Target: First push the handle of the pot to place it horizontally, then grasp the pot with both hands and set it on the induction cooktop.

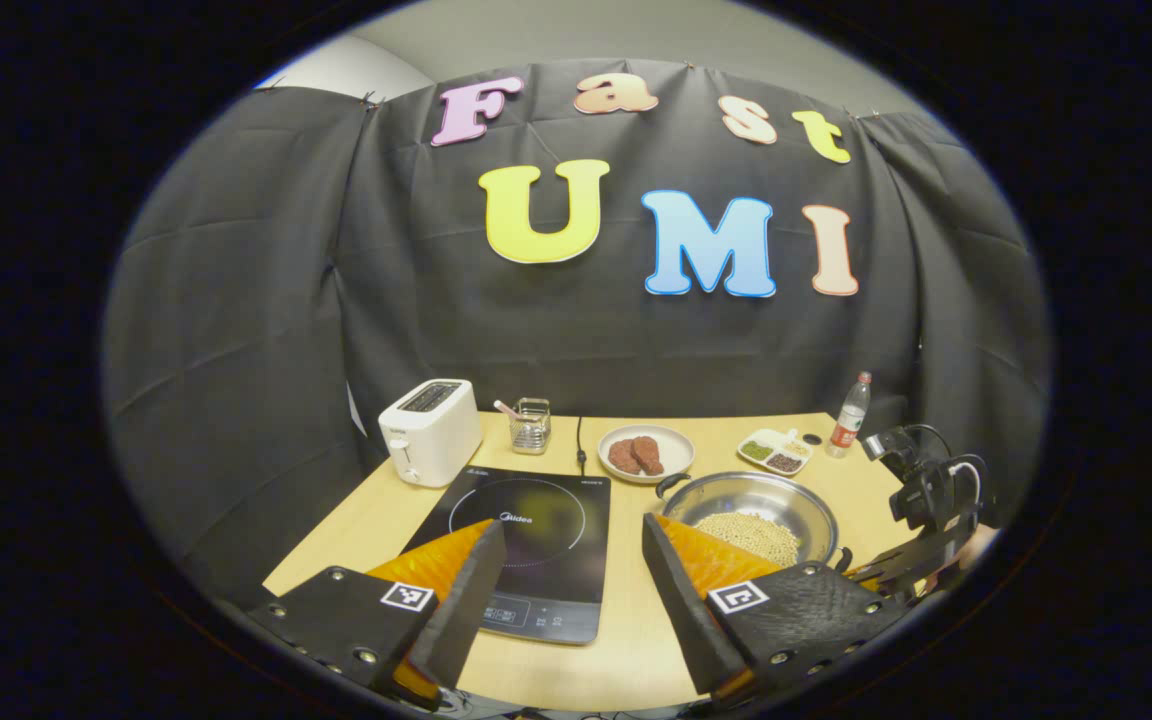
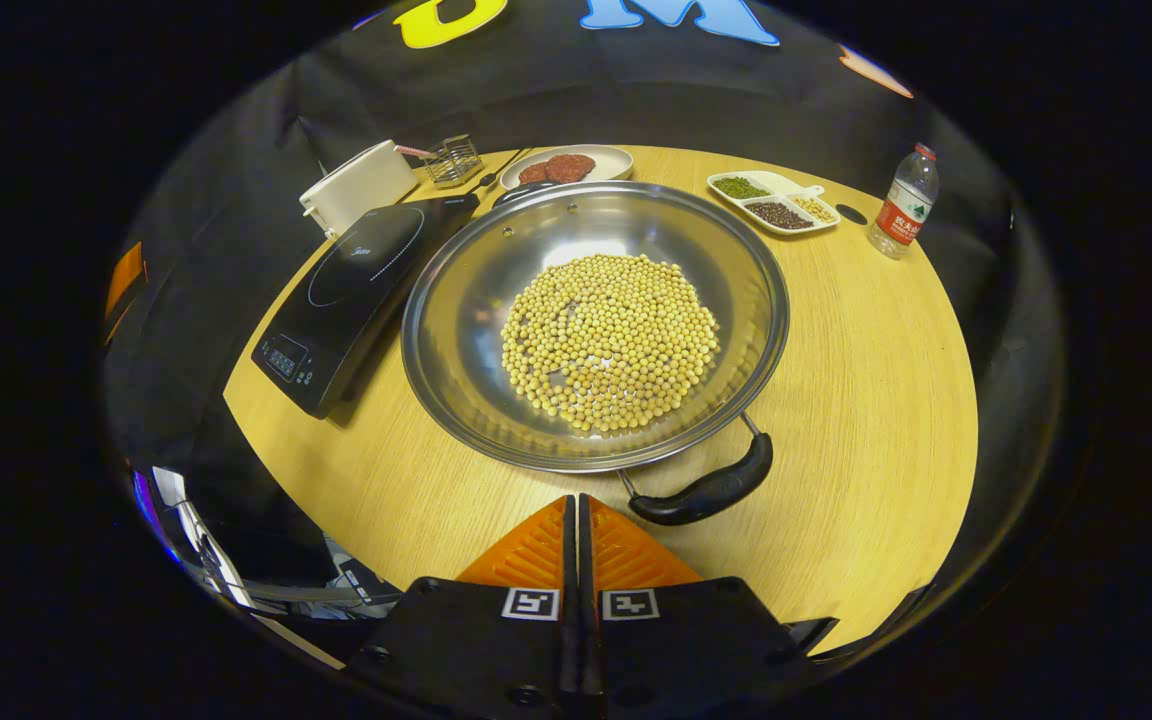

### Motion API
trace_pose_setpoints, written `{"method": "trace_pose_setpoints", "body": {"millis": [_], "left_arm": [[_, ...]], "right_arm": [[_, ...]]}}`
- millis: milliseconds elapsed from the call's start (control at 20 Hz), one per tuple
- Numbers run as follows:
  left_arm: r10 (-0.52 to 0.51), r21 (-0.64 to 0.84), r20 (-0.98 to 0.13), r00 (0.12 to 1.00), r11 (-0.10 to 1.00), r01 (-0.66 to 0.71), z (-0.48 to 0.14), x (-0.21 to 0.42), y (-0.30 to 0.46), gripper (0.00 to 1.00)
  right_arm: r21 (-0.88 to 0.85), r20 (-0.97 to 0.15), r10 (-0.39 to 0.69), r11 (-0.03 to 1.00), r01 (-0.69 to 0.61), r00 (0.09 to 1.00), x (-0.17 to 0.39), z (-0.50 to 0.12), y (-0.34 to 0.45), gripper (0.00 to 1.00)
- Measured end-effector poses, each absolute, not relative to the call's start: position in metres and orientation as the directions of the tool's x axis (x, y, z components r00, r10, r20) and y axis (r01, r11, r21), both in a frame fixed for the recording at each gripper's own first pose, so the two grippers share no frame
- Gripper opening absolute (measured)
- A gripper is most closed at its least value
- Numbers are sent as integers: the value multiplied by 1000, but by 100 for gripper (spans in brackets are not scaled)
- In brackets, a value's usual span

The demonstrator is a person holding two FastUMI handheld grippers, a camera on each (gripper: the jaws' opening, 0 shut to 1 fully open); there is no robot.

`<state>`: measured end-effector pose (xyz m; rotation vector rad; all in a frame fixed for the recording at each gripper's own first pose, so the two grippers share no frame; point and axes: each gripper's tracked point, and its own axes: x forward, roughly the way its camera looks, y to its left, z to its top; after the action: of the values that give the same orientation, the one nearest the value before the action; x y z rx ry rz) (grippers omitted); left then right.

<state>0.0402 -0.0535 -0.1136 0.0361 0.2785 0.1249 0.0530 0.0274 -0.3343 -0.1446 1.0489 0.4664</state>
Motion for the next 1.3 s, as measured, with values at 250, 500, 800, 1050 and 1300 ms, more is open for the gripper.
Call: {"method": "trace_pose_setpoints", "body": {"millis": [250,500,800,1050,1300], "left_arm": [[140,54,-280,950,990,-130,-117,43,-61,82],[140,60,-279,950,990,-129,-117,49,-71,81],[134,35,-291,947,991,-130,-122,60,-85,82],[148,33,-304,941,989,-145,-126,67,-93,84],[160,24,-319,934,987,-160,-131,71,-103,84]], "right_arm": [[102,-867,298,890,-445,399,62,-339,21,2],[86,-866,288,890,-447,408,70,-340,11,0],[67,-866,268,899,-432,423,85,-339,-9,2],[53,-867,258,899,-436,426,97,-339,-22,1],[36,-864,238,908,-418,444,111,-338,-42,2]]}}
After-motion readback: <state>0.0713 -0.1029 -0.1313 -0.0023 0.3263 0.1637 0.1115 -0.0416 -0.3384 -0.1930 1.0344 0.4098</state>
